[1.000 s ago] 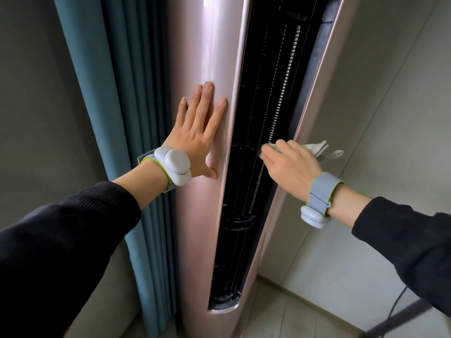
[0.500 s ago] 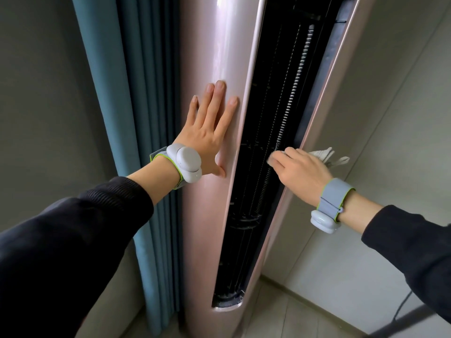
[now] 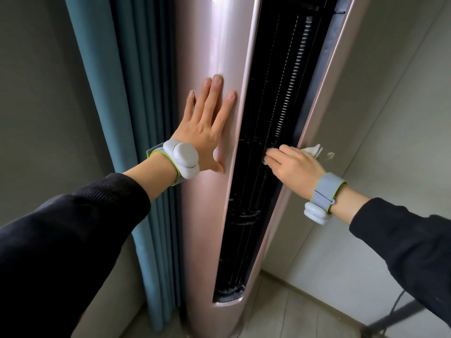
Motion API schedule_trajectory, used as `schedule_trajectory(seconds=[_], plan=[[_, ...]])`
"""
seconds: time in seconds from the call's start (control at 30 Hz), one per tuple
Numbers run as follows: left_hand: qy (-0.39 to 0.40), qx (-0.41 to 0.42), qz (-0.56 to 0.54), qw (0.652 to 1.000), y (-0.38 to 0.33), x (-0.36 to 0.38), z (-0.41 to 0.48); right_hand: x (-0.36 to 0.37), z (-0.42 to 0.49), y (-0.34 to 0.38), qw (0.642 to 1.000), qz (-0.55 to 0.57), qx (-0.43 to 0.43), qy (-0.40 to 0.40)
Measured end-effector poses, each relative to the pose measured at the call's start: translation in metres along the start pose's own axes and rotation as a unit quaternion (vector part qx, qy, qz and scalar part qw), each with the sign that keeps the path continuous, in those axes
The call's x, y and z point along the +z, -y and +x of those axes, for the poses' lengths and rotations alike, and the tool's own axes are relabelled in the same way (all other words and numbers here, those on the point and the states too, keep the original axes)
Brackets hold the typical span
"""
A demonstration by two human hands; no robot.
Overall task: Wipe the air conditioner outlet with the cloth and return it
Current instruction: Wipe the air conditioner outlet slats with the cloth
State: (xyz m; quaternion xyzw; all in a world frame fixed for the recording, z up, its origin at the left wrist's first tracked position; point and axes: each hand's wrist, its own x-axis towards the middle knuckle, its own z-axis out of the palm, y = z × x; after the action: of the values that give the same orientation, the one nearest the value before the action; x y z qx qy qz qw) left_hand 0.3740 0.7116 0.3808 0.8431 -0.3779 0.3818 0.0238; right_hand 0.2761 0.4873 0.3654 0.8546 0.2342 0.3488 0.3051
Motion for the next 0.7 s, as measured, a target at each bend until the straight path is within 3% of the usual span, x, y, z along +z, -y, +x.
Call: schedule_trajectory(seconds=[0.23, 0.7], plan=[[0.000, 0.001, -0.002, 1.000, 0.001, -0.001, -0.001, 0.007, -0.006, 0.002, 0.999, -0.002, -0.038, 0.013], [-0.011, 0.006, -0.004, 1.000, 0.002, 0.002, 0.001, 0.015, -0.007, 0.011, 0.999, 0.011, -0.036, 0.039]])
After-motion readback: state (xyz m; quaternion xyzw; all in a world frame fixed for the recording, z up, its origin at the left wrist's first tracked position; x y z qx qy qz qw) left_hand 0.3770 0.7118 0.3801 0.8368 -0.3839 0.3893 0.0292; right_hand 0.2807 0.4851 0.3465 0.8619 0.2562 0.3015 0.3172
